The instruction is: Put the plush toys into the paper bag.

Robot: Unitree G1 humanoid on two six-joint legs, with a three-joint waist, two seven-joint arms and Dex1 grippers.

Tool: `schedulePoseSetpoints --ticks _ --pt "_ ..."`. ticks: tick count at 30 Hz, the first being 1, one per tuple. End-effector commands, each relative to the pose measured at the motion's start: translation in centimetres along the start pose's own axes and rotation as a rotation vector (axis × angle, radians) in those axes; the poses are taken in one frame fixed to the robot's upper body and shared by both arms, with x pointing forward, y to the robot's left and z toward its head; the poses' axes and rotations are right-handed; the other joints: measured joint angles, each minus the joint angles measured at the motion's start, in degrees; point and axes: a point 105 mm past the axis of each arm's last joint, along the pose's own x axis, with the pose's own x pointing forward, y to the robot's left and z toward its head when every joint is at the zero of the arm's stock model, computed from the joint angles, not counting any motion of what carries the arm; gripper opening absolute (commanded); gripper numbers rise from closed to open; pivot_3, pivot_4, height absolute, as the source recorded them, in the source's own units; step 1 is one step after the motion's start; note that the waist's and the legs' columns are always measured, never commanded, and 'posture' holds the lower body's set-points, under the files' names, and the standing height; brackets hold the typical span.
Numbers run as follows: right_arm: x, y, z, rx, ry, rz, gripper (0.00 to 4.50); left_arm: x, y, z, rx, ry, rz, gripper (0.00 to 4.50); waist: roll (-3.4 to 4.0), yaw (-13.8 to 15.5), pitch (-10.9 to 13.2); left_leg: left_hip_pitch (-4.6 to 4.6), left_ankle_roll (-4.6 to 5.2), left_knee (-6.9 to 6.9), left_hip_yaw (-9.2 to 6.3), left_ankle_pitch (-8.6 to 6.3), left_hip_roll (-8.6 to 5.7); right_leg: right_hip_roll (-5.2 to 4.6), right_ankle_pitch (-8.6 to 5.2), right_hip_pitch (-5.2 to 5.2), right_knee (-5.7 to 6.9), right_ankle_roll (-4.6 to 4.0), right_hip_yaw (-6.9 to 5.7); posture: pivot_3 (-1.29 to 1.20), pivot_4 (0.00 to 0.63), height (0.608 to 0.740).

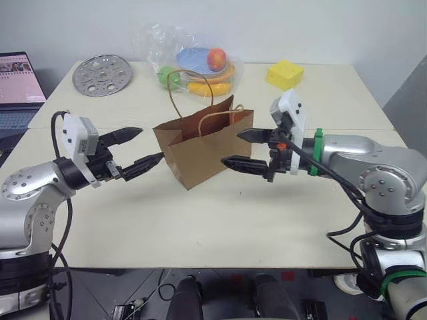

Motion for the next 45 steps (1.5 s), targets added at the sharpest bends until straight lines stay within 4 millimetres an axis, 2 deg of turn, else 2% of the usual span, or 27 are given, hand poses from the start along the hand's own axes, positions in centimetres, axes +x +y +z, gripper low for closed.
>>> schedulePoseSetpoints --ticks 1,4,10,13,15,23,26,28,37,39,43,45 --pt "-1.6 2.2 2.8 -0.107 -0.047 0.122 4.50 0.4 0.0 -0.2 0.038 -0.017 -0.020 4.46 0.00 0.04 0.00 0.00 0.00 0.00 0.02 0.00 0.00 0.00 0.00 0.00 0.00 0.00 0.01 0.00 0.150 0.740" --pt "-2.7 2.3 4.1 -0.137 -0.034 0.140 4.50 1.3 0.2 -0.6 0.036 -0.032 -0.025 4.46 -0.01 0.39 0.00 0.00 0.00 0.00 0.00 0.00 0.00 0.00 0.00 0.00 0.00 0.00 -0.01 0.00 0.150 0.740" --pt "-3.0 2.2 5.3 -0.157 -0.044 0.132 4.50 2.3 0.5 -0.6 0.025 -0.071 -0.021 4.46 -0.03 0.50 -0.01 0.00 0.00 0.00 0.00 0.00 0.00 0.01 0.00 0.01 -0.03 0.00 -0.01 0.00 0.150 0.740" --pt "-2.9 3.0 7.9 -0.222 -0.096 0.160 4.50 3.7 0.3 -1.2 0.026 -0.090 -0.032 4.46 0.01 0.52 0.01 0.00 0.00 0.00 0.01 0.00 0.00 0.01 0.00 0.01 -0.02 0.00 0.00 0.00 0.150 0.740" --pt "-2.9 2.8 8.7 -0.275 -0.104 0.136 4.50 4.1 0.3 -1.4 0.026 -0.094 -0.039 4.46 0.00 0.51 0.00 0.00 0.01 0.02 0.02 0.00 0.00 0.01 0.00 -0.01 0.00 0.00 0.00 0.00 0.150 0.740" --pt "-3.0 2.0 8.3 -0.328 -0.062 0.104 4.50 4.8 0.4 -2.1 0.037 -0.083 -0.035 4.46 -0.08 0.56 -0.04 -0.01 0.01 0.00 0.00 0.00 0.00 0.00 0.00 0.00 -0.05 0.00 -0.01 0.00 0.150 0.740" --pt "-2.9 1.7 8.4 -0.337 -0.062 0.086 4.50 4.9 0.4 -2.1 0.029 -0.090 -0.037 3.88 -0.07 0.54 -0.04 -0.01 0.01 0.00 0.00 0.00 0.00 0.00 0.00 0.00 -0.04 0.00 -0.01 0.00 0.150 0.740" --pt "-2.9 1.7 8.6 -0.332 -0.072 0.085 4.50 4.9 0.3 -2.1 0.025 -0.094 -0.045 3.33 -0.08 0.54 -0.04 -0.01 0.01 0.00 0.00 0.00 0.00 0.01 0.00 0.00 -0.03 0.00 -0.01 0.00 0.150 0.740" --pt "-2.7 1.0 8.5 -0.333 -0.071 0.075 4.50 5.2 0.5 -2.1 0.028 -0.090 -0.045 0.52 -0.08 0.56 -0.04 -0.01 0.01 0.01 0.00 0.00 0.00 0.00 0.00 0.00 -0.02 0.00 -0.02 0.00 0.150 0.740" --pt "-2.7 0.8 8.6 -0.331 -0.074 0.068 4.50 5.3 0.6 -2.0 0.021 -0.095 -0.049 0.03 -0.08 0.56 -0.04 -0.01 0.01 0.02 0.00 0.00 0.00 0.00 0.00 0.00 -0.02 0.00 -0.02 0.00 0.150 0.740" --pt "-3.0 0.3 8.5 -0.334 -0.066 0.046 4.50 5.6 0.9 -1.4 0.014 -0.108 -0.051 0.03 -0.07 0.57 -0.04 -0.01 0.01 0.02 -0.02 0.00 0.00 0.01 0.00 0.00 -0.01 0.00 -0.04 0.00 0.150 0.740" --pt "-4.6 -0.8 9.5 -0.326 -0.062 0.015 4.50 5.7 0.1 0.7 -0.024 -0.132 -0.203 0.03 -0.08 0.57 -0.03 -0.01 0.01 0.03 -0.02 0.00 0.00 0.00 0.00 0.00 -0.01 0.00 -0.03 0.00 0.150 0.740"
